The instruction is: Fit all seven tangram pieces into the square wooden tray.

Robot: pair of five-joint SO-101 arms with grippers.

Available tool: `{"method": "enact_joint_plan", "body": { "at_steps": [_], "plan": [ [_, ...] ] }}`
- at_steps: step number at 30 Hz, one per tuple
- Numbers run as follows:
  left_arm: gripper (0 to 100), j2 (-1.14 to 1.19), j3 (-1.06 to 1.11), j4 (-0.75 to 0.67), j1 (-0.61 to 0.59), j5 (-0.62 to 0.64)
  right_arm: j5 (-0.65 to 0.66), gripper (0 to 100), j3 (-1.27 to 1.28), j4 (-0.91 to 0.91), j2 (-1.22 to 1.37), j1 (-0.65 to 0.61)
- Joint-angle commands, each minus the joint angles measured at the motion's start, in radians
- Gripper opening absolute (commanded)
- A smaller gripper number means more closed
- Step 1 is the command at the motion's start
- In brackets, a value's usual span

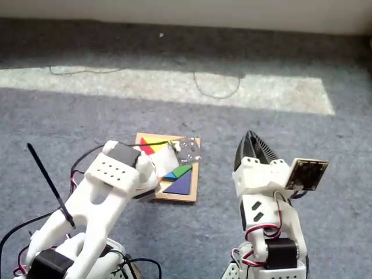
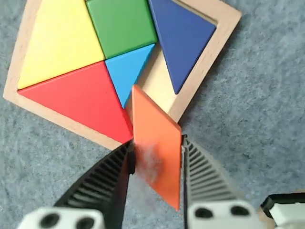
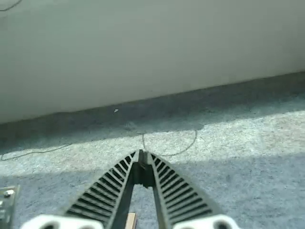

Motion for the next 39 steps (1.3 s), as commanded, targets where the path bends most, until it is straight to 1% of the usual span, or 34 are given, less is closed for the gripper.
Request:
{"method": "enact_joint_plan", "body": {
  "at_steps": [1,5,9,15,18,21,25,31,39],
  "plan": [
    [1,-0.028,0.059,-0.104,-0.016,-0.110,0.014,0.7,0.094,-0.143,-0.005,-0.016],
    [1,-0.028,0.119,-0.183,-0.016,-0.218,0.014,0.7,0.180,-0.254,-0.007,-0.013],
    [5,-0.028,0.133,-0.199,-0.016,-0.269,0.014,0.7,0.196,-0.282,-0.007,-0.013],
    [18,-0.028,0.127,-0.207,-0.015,-0.272,0.015,0.7,0.194,-0.282,-0.007,-0.012],
    [22,-0.028,0.133,-0.255,-0.016,-0.272,0.015,0.7,0.194,-0.282,-0.007,-0.012],
    [25,-0.028,0.131,-0.287,-0.016,-0.272,0.015,0.7,0.194,-0.282,-0.007,-0.012],
    [26,-0.036,0.124,-0.310,-0.018,-0.272,0.015,0.7,0.196,-0.282,-0.007,-0.012],
    [26,-0.036,0.050,-0.304,-0.124,-0.272,0.017,0.7,0.196,-0.282,-0.007,-0.012],
    [25,-0.033,0.050,-0.308,-0.242,-0.267,0.017,0.7,0.194,-0.282,-0.007,-0.012]
  ]
}}
